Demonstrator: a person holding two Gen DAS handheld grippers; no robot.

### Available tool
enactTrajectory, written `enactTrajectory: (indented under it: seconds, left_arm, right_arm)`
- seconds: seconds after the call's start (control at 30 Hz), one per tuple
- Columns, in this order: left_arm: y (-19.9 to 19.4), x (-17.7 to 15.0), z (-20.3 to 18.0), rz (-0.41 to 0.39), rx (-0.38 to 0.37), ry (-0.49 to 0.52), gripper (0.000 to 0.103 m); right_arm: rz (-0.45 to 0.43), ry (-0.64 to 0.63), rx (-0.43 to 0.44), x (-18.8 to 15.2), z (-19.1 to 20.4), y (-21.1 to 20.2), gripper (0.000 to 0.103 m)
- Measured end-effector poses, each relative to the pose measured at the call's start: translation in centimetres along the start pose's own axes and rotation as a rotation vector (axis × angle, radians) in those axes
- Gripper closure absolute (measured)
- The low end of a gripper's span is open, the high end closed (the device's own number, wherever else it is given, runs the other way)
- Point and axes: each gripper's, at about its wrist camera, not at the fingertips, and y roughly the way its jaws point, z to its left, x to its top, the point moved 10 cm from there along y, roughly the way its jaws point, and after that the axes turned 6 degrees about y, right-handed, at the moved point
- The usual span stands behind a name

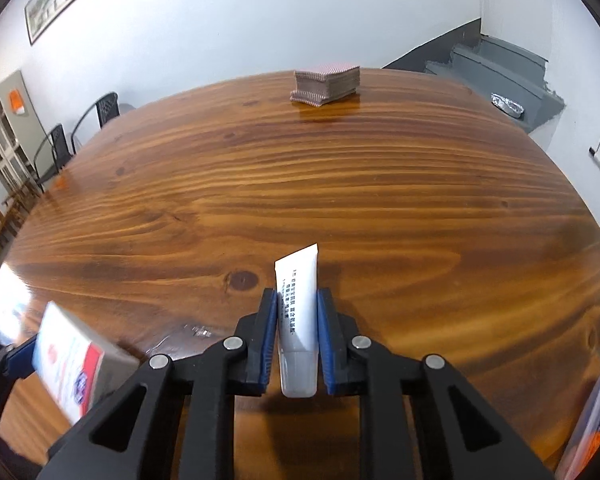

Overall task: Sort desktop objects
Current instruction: 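Grasp the white tube with the right gripper while the left holds the box, then carry the baby wash box and white tube over the clear bowl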

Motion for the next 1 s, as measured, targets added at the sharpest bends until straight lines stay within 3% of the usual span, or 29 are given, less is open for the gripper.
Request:
enactTrajectory:
  seconds: [0.7,1.0]
  left_arm:
    - [-4.5,0.4,-5.7,-0.086,-0.098,0.059,0.024]
    - [-5.2,-0.1,-8.9,-0.087,-0.157,0.074,0.024]
  right_arm:
    - [-0.182,0.124,0.076,-4.2,-4.8,-14.5,0.081]
    - [-0.257,0.196,0.031,-6.2,-10.2,-19.2,0.081]
